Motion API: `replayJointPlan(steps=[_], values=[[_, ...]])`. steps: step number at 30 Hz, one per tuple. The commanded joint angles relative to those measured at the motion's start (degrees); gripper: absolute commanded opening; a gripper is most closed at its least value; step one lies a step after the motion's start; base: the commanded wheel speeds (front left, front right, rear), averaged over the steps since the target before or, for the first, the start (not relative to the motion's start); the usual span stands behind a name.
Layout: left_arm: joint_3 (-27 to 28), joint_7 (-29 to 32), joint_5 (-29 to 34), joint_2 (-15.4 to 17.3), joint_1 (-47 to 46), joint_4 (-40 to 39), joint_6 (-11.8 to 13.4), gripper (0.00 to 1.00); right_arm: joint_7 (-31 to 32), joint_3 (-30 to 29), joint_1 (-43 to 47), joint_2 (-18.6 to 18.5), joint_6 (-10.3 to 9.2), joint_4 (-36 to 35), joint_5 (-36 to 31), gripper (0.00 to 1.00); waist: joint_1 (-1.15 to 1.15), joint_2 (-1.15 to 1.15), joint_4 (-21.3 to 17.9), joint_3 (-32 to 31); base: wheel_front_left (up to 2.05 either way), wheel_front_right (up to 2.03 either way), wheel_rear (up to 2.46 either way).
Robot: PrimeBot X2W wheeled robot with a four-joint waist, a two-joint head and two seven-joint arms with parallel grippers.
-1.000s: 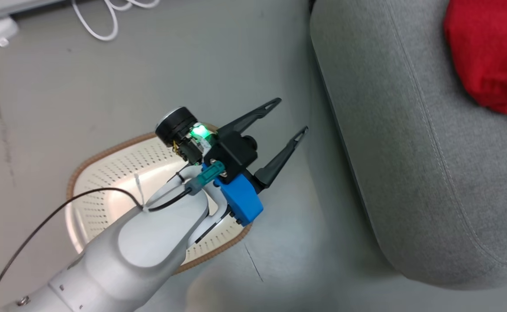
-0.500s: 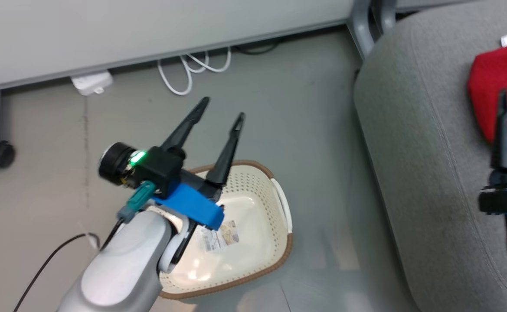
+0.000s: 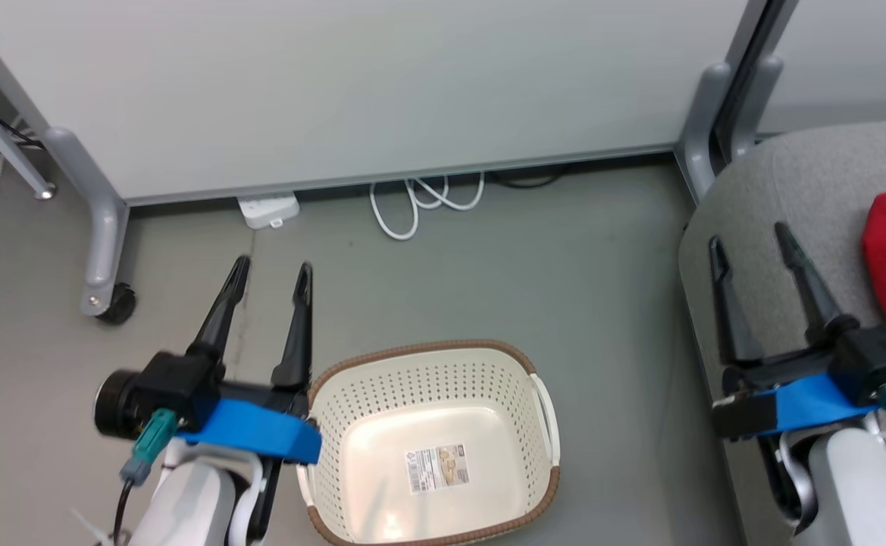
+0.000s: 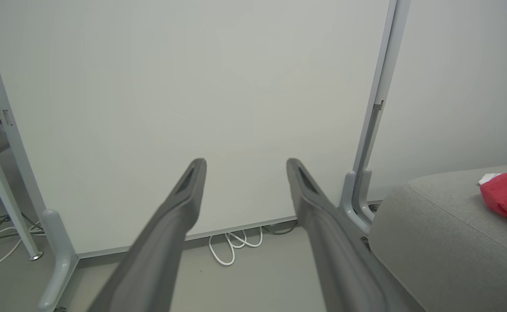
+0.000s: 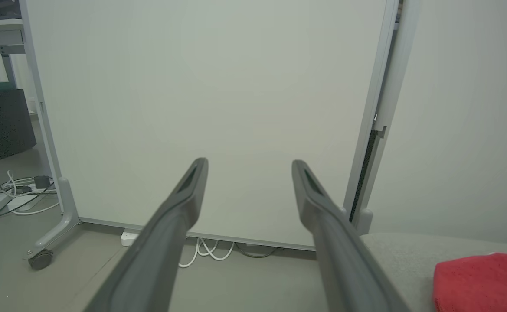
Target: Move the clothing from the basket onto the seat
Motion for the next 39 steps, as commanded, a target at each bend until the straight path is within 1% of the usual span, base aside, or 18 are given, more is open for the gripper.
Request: replayJointPlan(steps=[1,10,15,24,39], values=[[1.4,-0.2,0.8,-0.4,2.0,-0.3,-0.5,1.0,0.0,0.5,1.6,0.5,-0.02,0.4,0.3,1.0,0.01,0.0,1.2,-1.7,0.0,0.0,0.0],[8.3,-0.2,4.7,-2.9,10.3,-0.9,-4.6,1.0,0.0,1.5,6.2,2.9,-0.02,2.5,1.4,1.0,0.01,0.0,1.5,-5.3,0.0,0.0,0.0],[10.6,-0.2,6.3,-3.8,13.6,-0.9,-6.4,1.0,0.0,0.9,9.4,3.8,-0.02,3.1,1.8,1.0,0.01,0.0,1.4,-7.2,0.0,0.0,0.0],[12.1,-0.2,7.9,-4.7,16.8,-0.1,-8.4,1.0,0.0,1.0,13.2,5.4,-0.02,3.5,2.4,1.0,0.01,0.0,0.8,-9.0,0.0,0.0,0.0],[12.2,-0.2,8.4,-5.2,17.4,1.0,-9.6,1.0,0.0,-1.0,15.0,6.5,-0.02,3.5,2.1,1.0,0.01,0.0,0.1,-9.3,0.0,0.0,0.0]])
